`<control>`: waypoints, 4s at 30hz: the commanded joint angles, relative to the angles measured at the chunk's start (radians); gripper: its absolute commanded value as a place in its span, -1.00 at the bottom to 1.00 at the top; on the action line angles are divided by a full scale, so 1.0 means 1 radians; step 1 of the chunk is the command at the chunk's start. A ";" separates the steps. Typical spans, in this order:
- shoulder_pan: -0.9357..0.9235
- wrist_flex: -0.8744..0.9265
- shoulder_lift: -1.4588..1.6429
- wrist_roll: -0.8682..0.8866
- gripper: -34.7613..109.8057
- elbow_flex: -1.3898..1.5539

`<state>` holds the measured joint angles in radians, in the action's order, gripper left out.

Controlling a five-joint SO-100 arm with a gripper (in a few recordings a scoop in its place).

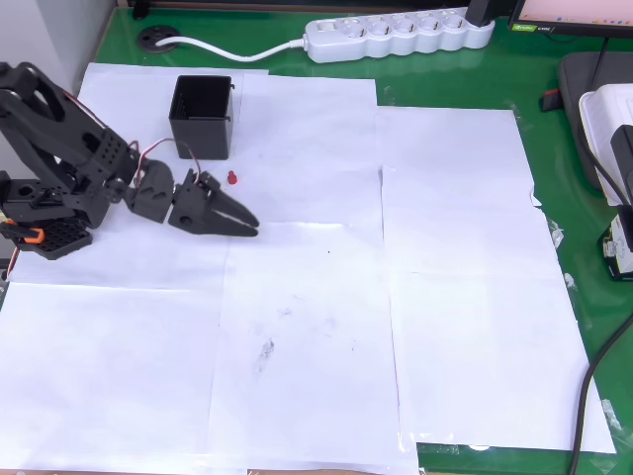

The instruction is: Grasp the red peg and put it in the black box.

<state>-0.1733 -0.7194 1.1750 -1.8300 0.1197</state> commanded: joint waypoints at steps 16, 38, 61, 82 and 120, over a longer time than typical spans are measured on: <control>0.207 -0.193 0.472 -0.144 -0.52 0.006; 0.388 -0.207 0.411 0.178 -0.52 -0.009; 0.364 -0.425 0.345 0.310 -0.52 -0.009; 0.540 -0.400 0.267 0.356 -0.52 -0.011; 0.525 -0.216 0.310 0.249 -0.52 -0.014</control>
<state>0.3513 -0.9265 1.4680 -1.5616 0.0997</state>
